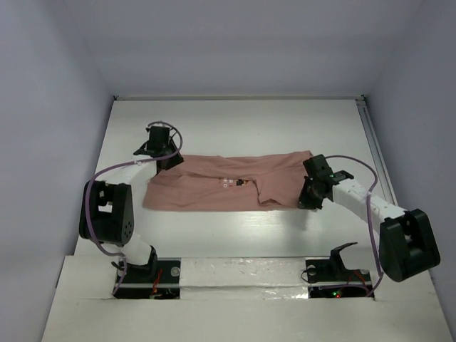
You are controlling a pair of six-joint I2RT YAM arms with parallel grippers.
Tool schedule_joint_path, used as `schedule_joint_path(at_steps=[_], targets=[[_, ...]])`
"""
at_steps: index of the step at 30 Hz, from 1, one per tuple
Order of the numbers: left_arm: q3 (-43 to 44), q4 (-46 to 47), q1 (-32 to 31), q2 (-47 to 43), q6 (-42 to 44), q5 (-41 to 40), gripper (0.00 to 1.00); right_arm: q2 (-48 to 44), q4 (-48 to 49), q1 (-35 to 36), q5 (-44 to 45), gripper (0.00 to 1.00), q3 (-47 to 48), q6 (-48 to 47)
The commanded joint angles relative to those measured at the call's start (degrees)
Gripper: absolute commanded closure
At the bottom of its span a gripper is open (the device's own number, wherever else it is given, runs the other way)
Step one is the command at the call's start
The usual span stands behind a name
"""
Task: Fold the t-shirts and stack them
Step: Fold the tshirt
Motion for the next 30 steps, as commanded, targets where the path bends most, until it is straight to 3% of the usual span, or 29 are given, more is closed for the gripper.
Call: schedule_joint_path(at_steps=[1, 5, 9, 14, 21, 30], targets=[[3.4, 0.9, 2.7, 1.3, -0.2, 2.7, 0.76, -2.3, 1.7, -1.0, 2.8, 1.00, 3.3, 2.6], [6.3, 0.5, 4.5, 5.0, -0.5, 4.6, 0.71, 0.2, 3.7, -5.4, 3.5, 0.94, 11.7, -2.6], [7.1, 0.6, 6.0, 8.9, -1.4, 6.5, 0.71, 5.5, 10.5, -12.2, -1.8, 0.91, 16.8, -6.6], [4.7, 0.9, 8.7, 9.4, -1.3, 5.7, 0.72, 14.9, 18.4, -20.4, -10.6, 0.78, 21.8, -8.7], [3.9, 1.8, 10.7, 9.3, -1.3, 6.9, 0.71, 25.2, 21.9, -22.9, -17.0, 0.69, 27.0, -10.0], [7.6, 0.7, 10.7, 10.2, -0.3, 6.0, 0.71, 31.6, 26.2, -24.5, -21.2, 0.68, 29.7, -7.4]])
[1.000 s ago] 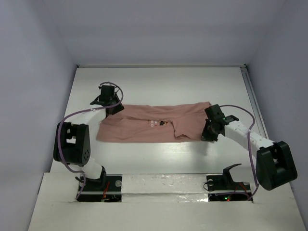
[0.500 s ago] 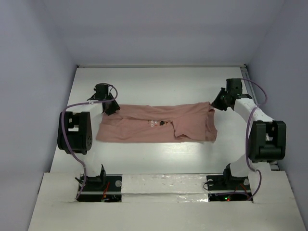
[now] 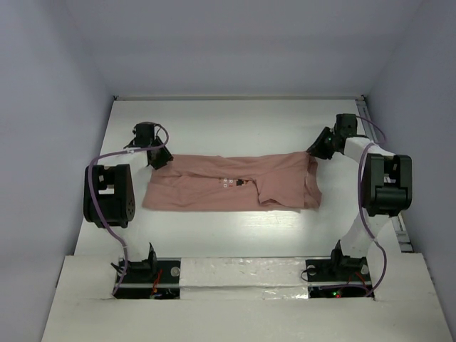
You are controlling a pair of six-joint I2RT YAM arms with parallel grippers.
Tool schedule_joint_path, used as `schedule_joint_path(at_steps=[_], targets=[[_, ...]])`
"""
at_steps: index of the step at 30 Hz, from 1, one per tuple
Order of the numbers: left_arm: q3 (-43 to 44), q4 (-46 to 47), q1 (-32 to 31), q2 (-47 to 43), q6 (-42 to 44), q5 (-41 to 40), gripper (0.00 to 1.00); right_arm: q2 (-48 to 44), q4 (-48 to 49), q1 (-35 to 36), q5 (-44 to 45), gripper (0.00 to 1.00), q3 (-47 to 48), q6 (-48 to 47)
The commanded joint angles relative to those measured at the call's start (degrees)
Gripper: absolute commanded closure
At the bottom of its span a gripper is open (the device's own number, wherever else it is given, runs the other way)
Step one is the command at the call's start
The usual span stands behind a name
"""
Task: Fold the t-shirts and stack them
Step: Fold the tshirt
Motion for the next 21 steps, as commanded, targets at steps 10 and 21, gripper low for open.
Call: schedule_joint_path(at_steps=[10, 21], targets=[[6.0, -0.5, 2.0, 6.7, -1.4, 1.7, 0.71, 3.7, 6.1, -0.5, -1.0, 0.87, 1.2, 2.0], [1.7, 0.5, 7.0, 5.8, -3.3, 1.8, 0.71, 3.8, 8.3, -5.0, 0.3, 1.00, 2.1, 4.0]])
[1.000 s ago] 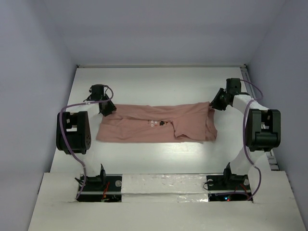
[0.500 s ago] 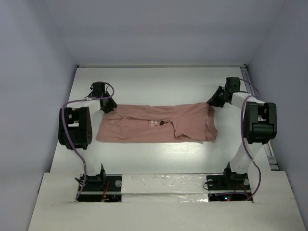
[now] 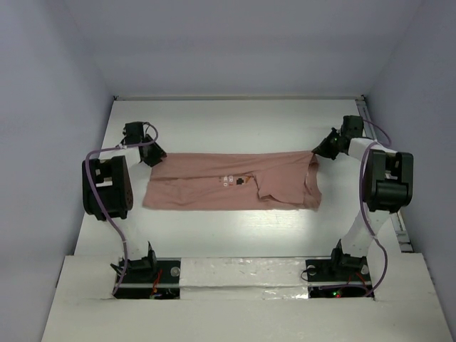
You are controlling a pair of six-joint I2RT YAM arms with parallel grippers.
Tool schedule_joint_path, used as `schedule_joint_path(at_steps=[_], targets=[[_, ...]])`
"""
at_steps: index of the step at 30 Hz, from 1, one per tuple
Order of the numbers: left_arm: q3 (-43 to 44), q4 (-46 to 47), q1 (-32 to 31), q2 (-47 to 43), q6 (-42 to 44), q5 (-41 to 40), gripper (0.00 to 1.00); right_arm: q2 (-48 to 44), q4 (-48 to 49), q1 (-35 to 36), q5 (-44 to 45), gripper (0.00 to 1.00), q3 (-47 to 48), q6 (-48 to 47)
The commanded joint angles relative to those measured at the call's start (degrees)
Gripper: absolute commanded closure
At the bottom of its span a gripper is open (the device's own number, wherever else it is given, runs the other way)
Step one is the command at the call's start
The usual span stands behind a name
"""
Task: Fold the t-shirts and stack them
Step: Fold the tshirt
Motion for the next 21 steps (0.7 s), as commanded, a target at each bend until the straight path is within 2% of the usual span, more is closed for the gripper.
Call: schedule_joint_path(at_steps=[1, 3, 10, 13, 14, 16, 18, 19, 20, 21], targets=[[-3.3, -0.9, 2.2, -1.0, 0.0, -2.5, 0.71, 0.5, 3.9, -2.9, 0.2, 1.00, 1.8, 1.1], [-4.1, -0.8, 2.2, -1.7, 0.0, -2.5, 0.71, 1.5, 3.5, -3.4, -0.4, 1.00, 3.2, 0.9], [-5.3, -1.0, 2.2, -7.5, -0.4, -0.5, 0.71, -1.0, 2.2, -3.4, -0.1, 0.90, 2.1, 0.6], [-5.2, -2.2, 2.2, -12.4, 0.8, -2.0, 0.66, -6.0, 0.6, -3.4, 1.8, 0.74, 1.2, 0.3], [-4.7, -2.5, 1.6, -13.4, 1.1, -2.3, 0.62, -7.6, -0.8, -3.4, 1.8, 0.62, 0.6, 0.4], [-4.3, -3.5, 0.9, -16.5, 2.1, -3.5, 0.58, -10.9, -0.8, -3.4, 1.2, 0.54, -1.2, 0.7], [-4.6, -3.7, -0.8, -18.0, 2.5, -4.0, 0.54, -15.6, -1.5, -2.2, 0.7, 0.53, -4.7, 1.2], [-4.8, -3.7, -3.0, -19.0, 2.9, -4.5, 0.54, -17.0, -1.6, -0.5, -0.5, 0.57, -6.1, 1.2], [-5.4, -3.9, -5.5, -19.2, 3.0, -4.9, 0.54, -19.0, -2.1, 0.9, -2.2, 0.72, -8.8, 1.4], [-5.7, -3.9, -5.6, -19.2, 3.1, -4.9, 0.54, -20.0, -2.2, 2.5, -2.2, 0.78, -10.3, 1.6]])
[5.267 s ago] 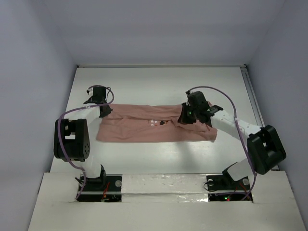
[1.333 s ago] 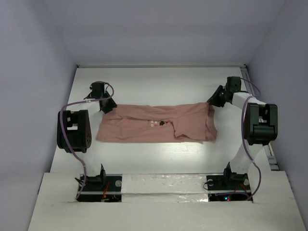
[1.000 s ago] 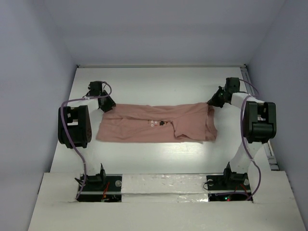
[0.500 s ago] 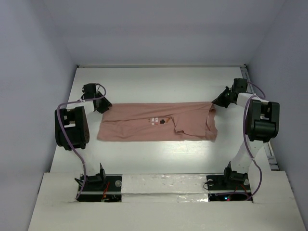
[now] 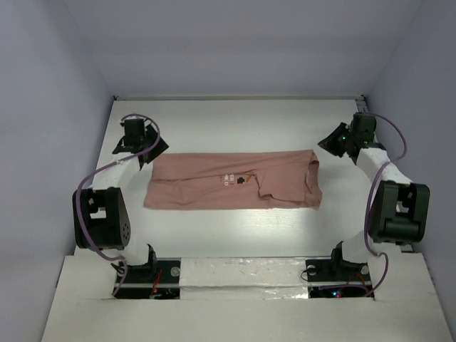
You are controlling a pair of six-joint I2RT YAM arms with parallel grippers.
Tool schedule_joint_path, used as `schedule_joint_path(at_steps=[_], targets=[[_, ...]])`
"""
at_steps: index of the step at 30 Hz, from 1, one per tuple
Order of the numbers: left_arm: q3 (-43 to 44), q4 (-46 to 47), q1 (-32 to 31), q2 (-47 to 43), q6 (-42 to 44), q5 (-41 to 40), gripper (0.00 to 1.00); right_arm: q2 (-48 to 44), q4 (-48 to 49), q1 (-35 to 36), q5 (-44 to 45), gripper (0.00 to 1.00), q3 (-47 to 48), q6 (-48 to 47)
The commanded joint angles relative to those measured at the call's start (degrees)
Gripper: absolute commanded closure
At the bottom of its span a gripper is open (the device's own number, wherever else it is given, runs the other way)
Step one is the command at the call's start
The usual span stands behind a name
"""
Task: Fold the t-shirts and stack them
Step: Fold the tshirt
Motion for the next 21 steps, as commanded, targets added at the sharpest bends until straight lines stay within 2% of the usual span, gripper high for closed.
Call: schedule_joint_path(at_steps=[1, 2, 6, 8, 11, 14, 19, 21], targets=[[-0.9, -1.1, -6.4, -1.6, 1.9, -1.4, 0.54, -5.1, -1.0, 6.5, -2.9, 0.82, -6.5, 0.4], [-1.2, -0.9, -7.4, -1.3, 1.6, -1.3, 0.54, -5.8, -1.8, 10.8, -2.8, 0.88, -8.0, 0.7], [-3.7, 2.4, -8.7, 1.8, -0.1, 2.3, 0.54, -9.1, -1.1, 17.8, -2.6, 0.93, -16.5, 4.9], [-3.6, 3.3, -8.7, 3.2, 0.1, 2.5, 0.54, -10.6, -0.1, 17.8, -0.7, 0.95, -22.5, 8.3], [-2.9, 3.7, -7.4, 6.2, 0.5, 2.9, 0.54, -13.0, -3.2, 17.8, 3.0, 0.97, -26.4, 9.8], [-3.4, 4.3, -3.5, 8.2, 0.0, 3.4, 0.54, -16.0, -7.0, 17.8, 5.8, 0.97, -28.3, 11.0], [-3.8, 4.0, 0.0, 9.4, -0.1, 4.4, 0.54, -21.2, -11.7, 17.8, 9.6, 0.95, -27.7, 10.8], [-3.9, 4.0, 0.6, 8.6, 0.0, 5.0, 0.54, -23.8, -14.2, 17.8, 9.8, 0.92, -24.7, 9.5]])
